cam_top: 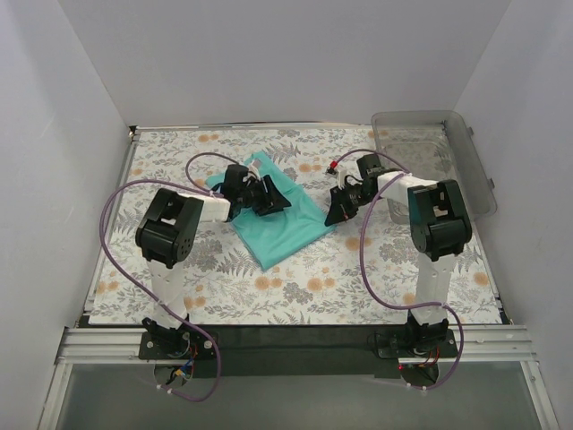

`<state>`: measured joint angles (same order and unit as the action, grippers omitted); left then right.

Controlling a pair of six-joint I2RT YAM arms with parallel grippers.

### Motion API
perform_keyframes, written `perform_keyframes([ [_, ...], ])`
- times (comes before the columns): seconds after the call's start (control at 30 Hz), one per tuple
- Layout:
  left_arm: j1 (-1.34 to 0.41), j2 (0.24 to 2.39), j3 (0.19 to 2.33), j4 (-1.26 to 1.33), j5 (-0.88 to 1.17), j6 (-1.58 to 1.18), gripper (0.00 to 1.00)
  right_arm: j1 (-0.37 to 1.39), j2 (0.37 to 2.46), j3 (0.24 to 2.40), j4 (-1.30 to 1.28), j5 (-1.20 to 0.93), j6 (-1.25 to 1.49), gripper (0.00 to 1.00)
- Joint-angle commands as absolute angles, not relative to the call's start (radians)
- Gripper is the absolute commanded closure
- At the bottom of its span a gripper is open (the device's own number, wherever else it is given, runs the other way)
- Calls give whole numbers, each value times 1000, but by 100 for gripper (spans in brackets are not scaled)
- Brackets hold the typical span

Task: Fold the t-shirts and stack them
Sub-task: Fold the tshirt

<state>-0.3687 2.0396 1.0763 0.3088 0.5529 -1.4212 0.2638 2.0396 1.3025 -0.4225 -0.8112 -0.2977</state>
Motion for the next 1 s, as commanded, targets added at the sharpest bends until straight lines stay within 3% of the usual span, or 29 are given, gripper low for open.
perform_keyframes([
  [0.0, -359, 1883, 1100, 272, 503, -1242, 56, 264, 1902, 1284, -426, -877, -394, 89],
  [0.33, -359, 1370, 893, 158, 293, -916, 44, 264, 1683, 1229, -488, -928, -720, 70],
  [0.4, -360, 1265, 801, 144, 343, -875, 43, 265, 1646, 1183, -529, -945, -939, 56],
  [0.43, -362, 1232, 767, 140, 371, -865, 43, 267, 1600, 1151, -557, -948, -1041, 44],
  [0.53, -388, 1083, 626, 134, 437, -831, 42, 279, 1511, 1026, -571, -901, -1436, 28],
  [0.57, -402, 1047, 594, 129, 455, -798, 41, 287, 1500, 1008, -574, -876, -1569, 27],
  [0.73, -607, 879, 473, 72, 349, -661, 40, 330, 1538, 1035, -584, -758, -1687, 29],
  [0.97, -788, 997, 523, -130, 178, -463, 41, 330, 1591, 1083, -603, -758, -1675, 33],
])
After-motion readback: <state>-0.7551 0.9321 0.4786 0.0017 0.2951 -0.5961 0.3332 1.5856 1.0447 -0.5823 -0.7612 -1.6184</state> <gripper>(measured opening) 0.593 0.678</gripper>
